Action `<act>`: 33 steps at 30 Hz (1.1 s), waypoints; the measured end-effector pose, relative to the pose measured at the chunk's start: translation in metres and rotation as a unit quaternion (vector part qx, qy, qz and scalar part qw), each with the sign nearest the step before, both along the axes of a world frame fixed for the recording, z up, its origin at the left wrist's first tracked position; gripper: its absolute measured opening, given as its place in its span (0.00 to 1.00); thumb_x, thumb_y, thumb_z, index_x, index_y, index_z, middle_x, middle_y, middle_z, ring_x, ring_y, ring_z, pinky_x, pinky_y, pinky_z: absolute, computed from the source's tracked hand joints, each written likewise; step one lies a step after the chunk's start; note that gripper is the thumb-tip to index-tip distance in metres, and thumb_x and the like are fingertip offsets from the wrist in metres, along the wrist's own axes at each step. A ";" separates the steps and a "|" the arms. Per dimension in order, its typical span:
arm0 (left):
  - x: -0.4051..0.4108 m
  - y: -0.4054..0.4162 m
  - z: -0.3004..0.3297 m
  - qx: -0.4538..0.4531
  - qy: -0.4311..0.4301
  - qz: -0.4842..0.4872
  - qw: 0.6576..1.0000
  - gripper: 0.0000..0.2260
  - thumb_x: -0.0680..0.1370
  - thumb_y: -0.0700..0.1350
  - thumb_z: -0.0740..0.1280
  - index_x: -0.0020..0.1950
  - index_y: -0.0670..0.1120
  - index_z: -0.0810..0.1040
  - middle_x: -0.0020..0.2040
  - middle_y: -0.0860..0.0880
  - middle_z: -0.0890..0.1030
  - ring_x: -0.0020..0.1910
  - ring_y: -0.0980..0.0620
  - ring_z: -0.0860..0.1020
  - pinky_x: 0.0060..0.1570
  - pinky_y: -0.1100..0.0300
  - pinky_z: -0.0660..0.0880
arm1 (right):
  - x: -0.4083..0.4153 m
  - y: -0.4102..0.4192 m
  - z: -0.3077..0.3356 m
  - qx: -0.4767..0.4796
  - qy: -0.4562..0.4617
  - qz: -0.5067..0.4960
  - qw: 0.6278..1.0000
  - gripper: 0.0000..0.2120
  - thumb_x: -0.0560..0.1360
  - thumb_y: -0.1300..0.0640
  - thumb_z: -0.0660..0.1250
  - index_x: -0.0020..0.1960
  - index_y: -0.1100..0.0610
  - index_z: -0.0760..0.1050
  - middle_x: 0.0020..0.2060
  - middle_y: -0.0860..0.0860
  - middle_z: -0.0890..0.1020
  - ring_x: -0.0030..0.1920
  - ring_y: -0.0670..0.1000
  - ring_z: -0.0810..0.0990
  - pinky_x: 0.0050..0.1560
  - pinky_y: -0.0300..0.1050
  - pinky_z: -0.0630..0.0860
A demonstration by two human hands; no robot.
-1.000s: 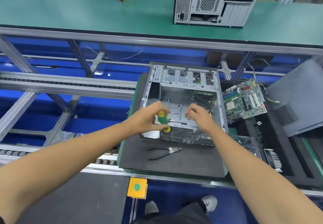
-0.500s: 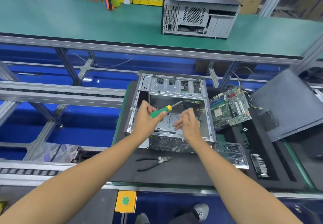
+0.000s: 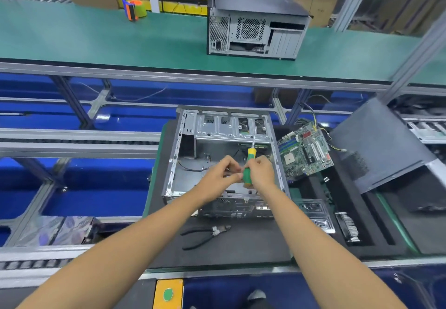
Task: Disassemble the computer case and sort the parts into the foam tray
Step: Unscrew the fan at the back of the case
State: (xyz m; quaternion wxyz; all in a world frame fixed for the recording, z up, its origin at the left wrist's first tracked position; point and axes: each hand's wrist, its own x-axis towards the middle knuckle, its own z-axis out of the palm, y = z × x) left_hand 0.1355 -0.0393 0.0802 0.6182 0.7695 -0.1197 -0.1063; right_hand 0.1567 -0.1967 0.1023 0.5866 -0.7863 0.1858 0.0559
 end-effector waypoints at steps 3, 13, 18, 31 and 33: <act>-0.002 -0.007 -0.002 0.034 -0.032 -0.029 0.998 0.11 0.77 0.52 0.72 0.54 0.54 0.72 0.49 0.57 0.81 0.50 0.55 0.82 0.48 0.55 0.78 | -0.005 -0.009 0.002 -0.049 -0.036 0.021 0.998 0.09 0.81 0.55 0.64 0.45 0.56 0.66 0.38 0.54 0.78 0.32 0.52 0.78 0.29 0.46 0.73; 0.003 0.015 -0.004 0.151 -0.018 -0.140 0.978 0.04 0.81 0.45 0.70 0.54 0.48 0.77 0.50 0.52 0.82 0.50 0.53 0.81 0.53 0.55 0.79 | -0.062 -0.002 -0.005 -0.118 -0.103 -0.005 0.988 0.06 0.75 0.51 0.61 0.43 0.48 0.64 0.37 0.56 0.79 0.36 0.58 0.78 0.40 0.60 0.75; 0.008 0.024 -0.005 0.145 0.025 -0.184 0.972 0.10 0.75 0.49 0.79 0.54 0.51 0.84 0.50 0.56 0.86 0.50 0.56 0.84 0.56 0.58 0.80 | -0.103 0.008 -0.025 -0.010 -0.116 -0.037 0.993 0.04 0.73 0.47 0.56 0.41 0.46 0.66 0.30 0.50 0.75 0.30 0.49 0.70 0.34 0.50 0.67; 0.009 0.023 -0.006 0.175 0.006 -0.180 0.968 0.14 0.70 0.42 0.82 0.51 0.50 0.81 0.51 0.54 0.84 0.51 0.58 0.81 0.52 0.70 0.75 | -0.195 -0.003 -0.061 0.090 -0.071 -0.051 0.992 0.05 0.70 0.58 0.57 0.44 0.58 0.66 0.28 0.55 0.71 0.28 0.49 0.67 0.26 0.37 0.63; 0.010 0.023 -0.005 0.186 -0.002 -0.187 0.965 0.13 0.71 0.42 0.81 0.51 0.49 0.82 0.52 0.52 0.83 0.52 0.53 0.81 0.52 0.70 0.75 | -0.201 -0.003 -0.063 0.094 -0.064 -0.043 0.993 0.05 0.71 0.57 0.57 0.44 0.58 0.66 0.28 0.54 0.71 0.28 0.48 0.66 0.27 0.37 0.62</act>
